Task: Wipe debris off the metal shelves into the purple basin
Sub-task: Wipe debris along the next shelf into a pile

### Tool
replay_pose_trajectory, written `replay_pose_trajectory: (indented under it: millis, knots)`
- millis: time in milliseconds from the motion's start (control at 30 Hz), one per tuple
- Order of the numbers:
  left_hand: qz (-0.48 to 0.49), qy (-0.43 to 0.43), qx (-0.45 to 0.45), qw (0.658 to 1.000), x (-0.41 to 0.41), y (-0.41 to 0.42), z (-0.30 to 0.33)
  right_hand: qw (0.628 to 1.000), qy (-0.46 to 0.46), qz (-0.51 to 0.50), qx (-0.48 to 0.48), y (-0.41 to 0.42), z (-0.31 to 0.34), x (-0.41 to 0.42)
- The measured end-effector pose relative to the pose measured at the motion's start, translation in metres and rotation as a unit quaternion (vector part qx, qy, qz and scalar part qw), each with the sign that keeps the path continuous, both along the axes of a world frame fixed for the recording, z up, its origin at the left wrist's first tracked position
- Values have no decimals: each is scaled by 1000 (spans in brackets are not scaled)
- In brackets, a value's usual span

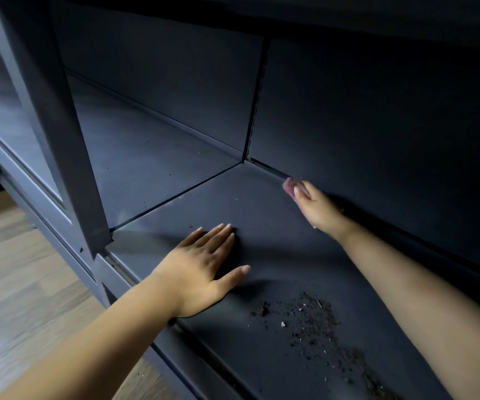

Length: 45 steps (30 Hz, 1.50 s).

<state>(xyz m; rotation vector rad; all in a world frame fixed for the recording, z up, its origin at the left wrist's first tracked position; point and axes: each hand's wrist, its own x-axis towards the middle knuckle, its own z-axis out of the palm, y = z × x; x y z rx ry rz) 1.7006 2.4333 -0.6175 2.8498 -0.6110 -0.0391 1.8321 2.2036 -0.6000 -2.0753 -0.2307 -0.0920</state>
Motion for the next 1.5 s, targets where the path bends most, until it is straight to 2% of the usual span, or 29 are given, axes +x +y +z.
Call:
replay_pose_trajectory:
  millis: [67,167,267,400,433,567,633,733,833,967,1100,1233,1300,1367,1500]
  knots:
    - [-1,0,-5,1000,0,1,0,997,18,7,-74,-1,-4,4]
    - [-1,-6,-7,1000,1,1,-1,990,26,95,-103,22,-14,-21]
    - [0,-12,-9,1000,3,0,-3,973,-19,194,-125,35,-21,-64]
    - [8,-24,-19,1000,2,-1,-4,975,42,214,-53,40,-15,-97]
    - [12,-31,-21,999,2,-1,-5,974,51,213,-59,40,-15,-101]
    - [12,-66,-16,998,-5,2,-4,959,-24,234,-158,37,-9,-119]
    - [0,-76,-2,997,-14,10,2,959,12,246,-143,41,-4,-121]
    - [15,-93,7,996,-28,43,5,976,66,203,-41,50,3,-108]
    - [61,-134,14,989,-40,81,-11,988,12,90,-124,54,7,-79]
    - [100,-128,-24,986,-45,93,-36,965,-10,76,-252,73,0,-65]
    - [95,-170,-60,979,-40,93,-41,954,-46,239,-175,100,-8,-97]
    - [97,-176,-63,978,-40,93,-44,934,-65,262,-233,106,-8,-117]
    - [99,-170,-58,979,-40,93,-41,945,-9,295,-142,108,0,-122]
    - [93,-164,-44,981,-41,93,-38,956,25,282,-72,113,5,-113]
    - [106,-153,-44,981,-49,103,-43,988,-9,131,-87,125,-4,-61]
